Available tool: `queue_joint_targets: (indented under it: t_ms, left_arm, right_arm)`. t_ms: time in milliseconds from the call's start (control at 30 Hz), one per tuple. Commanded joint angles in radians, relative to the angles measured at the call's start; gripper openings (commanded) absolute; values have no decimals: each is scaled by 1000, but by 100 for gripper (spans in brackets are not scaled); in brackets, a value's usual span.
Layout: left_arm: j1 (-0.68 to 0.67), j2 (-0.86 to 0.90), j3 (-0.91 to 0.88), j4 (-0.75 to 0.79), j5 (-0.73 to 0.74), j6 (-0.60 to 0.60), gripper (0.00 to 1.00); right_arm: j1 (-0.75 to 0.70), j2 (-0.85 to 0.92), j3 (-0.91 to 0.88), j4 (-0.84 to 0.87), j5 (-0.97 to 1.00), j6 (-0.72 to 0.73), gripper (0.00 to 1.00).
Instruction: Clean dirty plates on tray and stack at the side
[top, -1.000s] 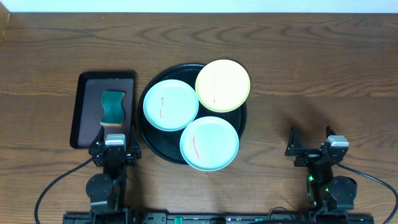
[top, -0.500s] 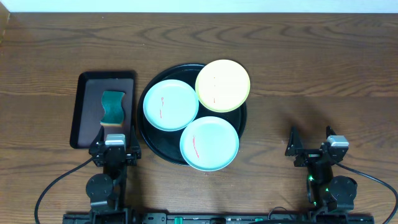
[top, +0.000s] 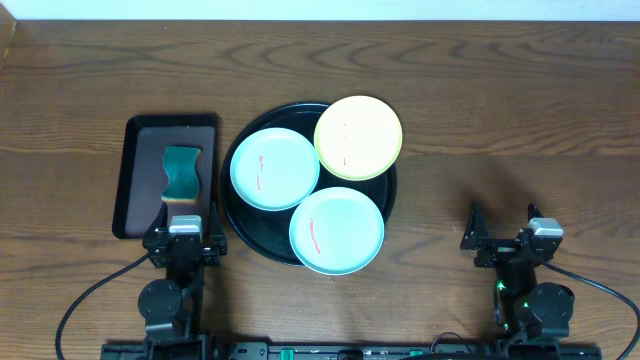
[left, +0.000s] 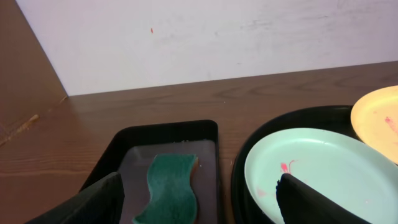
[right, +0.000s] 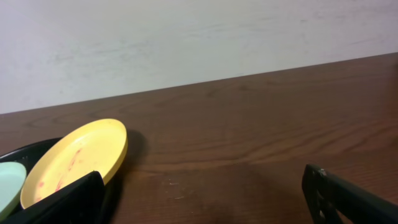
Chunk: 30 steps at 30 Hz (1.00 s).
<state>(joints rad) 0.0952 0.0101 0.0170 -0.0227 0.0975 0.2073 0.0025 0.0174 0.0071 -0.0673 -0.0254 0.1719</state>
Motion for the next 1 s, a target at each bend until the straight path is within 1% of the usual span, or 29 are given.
queue_joint_targets:
  t_ms: [0, 600, 700, 833, 967]
  left_arm:
    - [-3, -6, -13, -40, -1, 9, 79]
    - [-3, -6, -13, -32, 0, -3, 79]
    - [-3, -6, -10, -33, 21, -3, 79]
    - [-3, -6, 11, -41, 30, -63, 79]
    - [-3, -3, 34, -48, 30, -75, 79]
  right_arm:
    - [-10, -12, -2, -4, -3, 7, 99]
    - [-10, -12, -2, 0, -35, 18, 99]
    - [-10, -12, -2, 4, -36, 18, 99]
    - [-10, -12, -2, 33, -36, 18, 99]
    - [-10, -12, -1, 83, -36, 18, 99]
